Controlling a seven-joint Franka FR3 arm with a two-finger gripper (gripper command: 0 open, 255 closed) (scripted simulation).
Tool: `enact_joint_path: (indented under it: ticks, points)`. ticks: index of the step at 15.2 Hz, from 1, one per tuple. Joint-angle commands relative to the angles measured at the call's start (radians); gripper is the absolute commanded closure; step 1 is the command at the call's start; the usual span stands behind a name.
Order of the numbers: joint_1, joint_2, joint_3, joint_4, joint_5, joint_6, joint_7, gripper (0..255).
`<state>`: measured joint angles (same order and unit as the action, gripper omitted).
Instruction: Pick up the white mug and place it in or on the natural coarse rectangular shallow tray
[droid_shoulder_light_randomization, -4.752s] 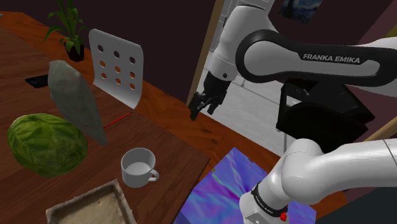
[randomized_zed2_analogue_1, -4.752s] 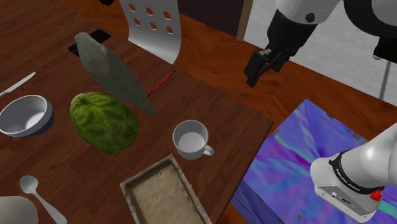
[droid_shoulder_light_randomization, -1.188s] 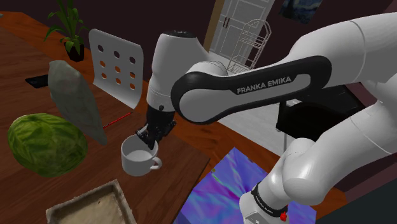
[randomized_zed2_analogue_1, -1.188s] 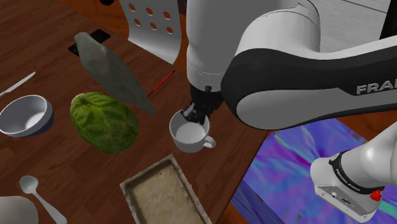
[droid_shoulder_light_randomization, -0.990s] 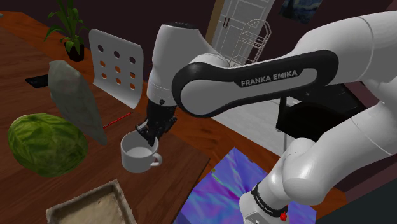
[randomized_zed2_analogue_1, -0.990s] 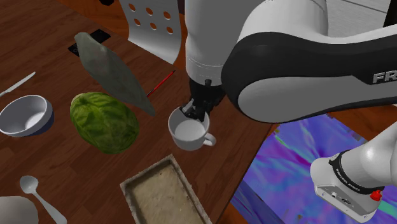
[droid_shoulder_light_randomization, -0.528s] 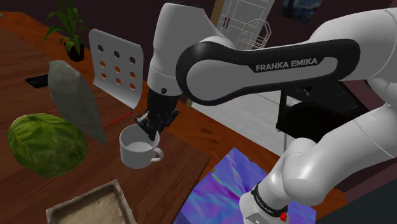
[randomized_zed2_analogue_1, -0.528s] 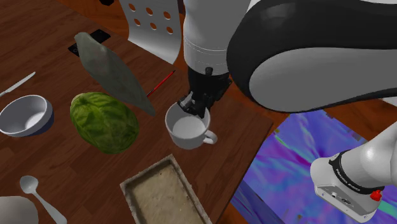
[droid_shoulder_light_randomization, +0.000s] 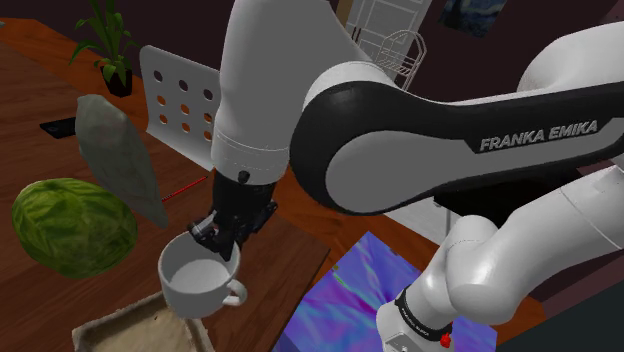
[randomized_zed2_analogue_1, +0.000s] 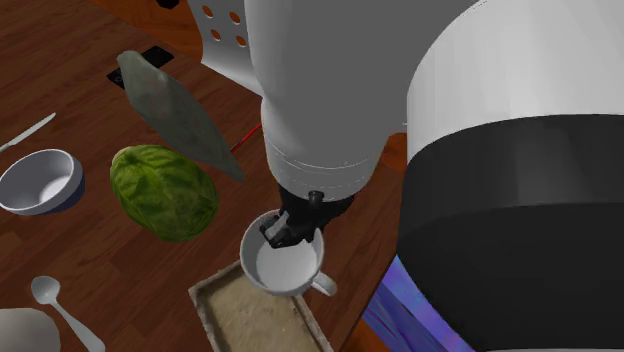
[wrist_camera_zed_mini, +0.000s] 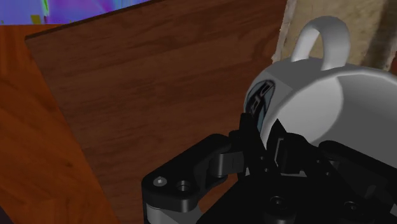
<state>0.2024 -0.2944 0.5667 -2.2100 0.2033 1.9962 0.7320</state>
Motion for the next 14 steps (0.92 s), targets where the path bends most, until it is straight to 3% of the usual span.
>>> enact_joint_path:
  ticks: [1, 8, 14]
  points:
    - [0.019, 0.004, 0.037, 0.011, 0.005, 0.0, 0.055, 255]
    - [0.065, 0.057, 0.163, 0.1, -0.012, -0.021, 0.245, 255]
    - [0.065, 0.081, 0.179, 0.038, -0.021, 0.062, 0.253, 255]
